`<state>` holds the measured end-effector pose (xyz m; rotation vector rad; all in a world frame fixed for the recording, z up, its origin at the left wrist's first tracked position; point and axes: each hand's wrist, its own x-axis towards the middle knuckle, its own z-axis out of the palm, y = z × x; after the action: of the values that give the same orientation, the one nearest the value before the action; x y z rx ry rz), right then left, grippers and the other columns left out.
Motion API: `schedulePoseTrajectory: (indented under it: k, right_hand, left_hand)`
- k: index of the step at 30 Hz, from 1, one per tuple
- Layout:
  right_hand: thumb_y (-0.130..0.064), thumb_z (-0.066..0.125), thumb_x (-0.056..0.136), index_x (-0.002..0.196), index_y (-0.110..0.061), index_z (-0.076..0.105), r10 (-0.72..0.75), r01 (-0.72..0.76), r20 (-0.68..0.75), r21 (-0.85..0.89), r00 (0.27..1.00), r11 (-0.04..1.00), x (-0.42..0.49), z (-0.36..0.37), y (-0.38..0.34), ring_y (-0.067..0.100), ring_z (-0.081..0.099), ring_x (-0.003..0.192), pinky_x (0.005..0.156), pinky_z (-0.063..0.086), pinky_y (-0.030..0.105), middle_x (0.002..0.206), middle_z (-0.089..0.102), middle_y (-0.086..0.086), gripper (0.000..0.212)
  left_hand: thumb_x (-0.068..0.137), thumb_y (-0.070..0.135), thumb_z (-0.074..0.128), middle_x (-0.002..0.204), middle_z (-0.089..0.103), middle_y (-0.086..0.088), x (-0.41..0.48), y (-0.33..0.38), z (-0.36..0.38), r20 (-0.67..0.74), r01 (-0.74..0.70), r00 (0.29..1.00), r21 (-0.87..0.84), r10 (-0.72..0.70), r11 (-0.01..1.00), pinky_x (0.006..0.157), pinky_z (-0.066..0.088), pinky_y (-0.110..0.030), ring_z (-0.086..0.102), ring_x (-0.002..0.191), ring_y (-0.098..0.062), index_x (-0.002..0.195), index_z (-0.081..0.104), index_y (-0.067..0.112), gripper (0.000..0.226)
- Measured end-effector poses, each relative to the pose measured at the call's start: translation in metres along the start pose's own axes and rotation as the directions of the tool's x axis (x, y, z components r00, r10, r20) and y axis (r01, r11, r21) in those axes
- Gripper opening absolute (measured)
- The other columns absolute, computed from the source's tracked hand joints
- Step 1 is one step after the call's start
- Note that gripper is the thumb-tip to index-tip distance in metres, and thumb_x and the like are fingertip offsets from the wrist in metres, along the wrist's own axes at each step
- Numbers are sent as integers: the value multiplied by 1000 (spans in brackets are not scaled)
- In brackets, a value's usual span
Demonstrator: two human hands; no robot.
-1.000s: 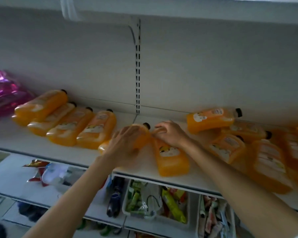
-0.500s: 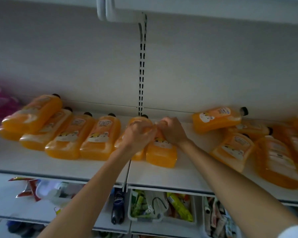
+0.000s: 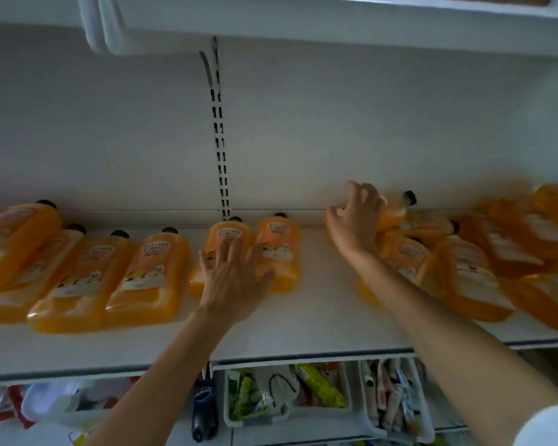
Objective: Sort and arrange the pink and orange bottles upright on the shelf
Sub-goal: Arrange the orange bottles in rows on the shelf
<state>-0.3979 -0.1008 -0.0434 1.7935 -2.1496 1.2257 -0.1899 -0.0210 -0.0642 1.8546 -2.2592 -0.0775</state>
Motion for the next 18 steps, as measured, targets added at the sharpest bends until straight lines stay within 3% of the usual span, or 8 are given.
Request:
schedulePoseTrajectory:
  k: [3,5,7,10,12,15,18]
  right_hand:
    - [-37,63,84,136,-13,38,180,-184,-74,-55,981,981,17,-36,48,40,32,127,102,30,46,141,33,21,62]
    - [-54,57,84,140,-18,31,266,-264,19,-79,964,961,26,-44,72,40,41,123,102,35,52,138,42,19,72]
    - [-67,49,81,142,-19,29,256,-241,144,-109,956,964,31,-44,77,39,48,120,100,37,54,134,51,15,81]
    - [-61,58,81,144,-16,28,252,-254,170,-8,953,967,31,-33,69,39,39,128,104,31,49,140,43,17,84]
    - [-53,65,80,145,-17,26,257,-280,145,164,955,946,25,-29,62,38,38,128,99,37,43,141,35,20,83]
    - [-40,69,81,142,-16,33,123,-147,104,261,987,954,21,-28,48,28,45,115,79,36,22,136,32,20,74]
    - [-22,71,81,133,-19,48,-189,161,112,223,976,961,25,-29,17,27,48,113,84,35,14,132,33,15,57]
  left_hand:
    - [76,71,16,150,21,-3,14,6,2,-29,30,999,-54,-31,998,110,9,-61,13,139,-26,140,24,26,79]
    - [83,70,25,147,25,-5,24,17,0,20,104,995,-115,-103,988,109,7,-62,13,138,-29,135,31,23,71]
    - [85,66,32,145,27,-6,31,30,-5,47,163,986,-142,-158,976,108,1,-65,13,137,-30,135,32,23,66]
    - [87,59,37,142,30,-5,32,38,-4,17,146,989,-131,-145,981,107,0,-66,17,135,-26,133,33,18,62]
    - [87,57,40,140,34,-4,29,38,-4,-11,133,991,-129,-136,983,109,3,-63,22,134,-25,131,36,16,60]
    - [89,55,39,142,34,-3,30,34,-6,-21,140,989,-146,-145,979,111,3,-59,22,135,-24,130,38,17,56]
    - [90,53,39,146,32,-2,31,31,-5,17,152,988,-164,-151,975,111,0,-59,19,138,-23,133,36,19,55]
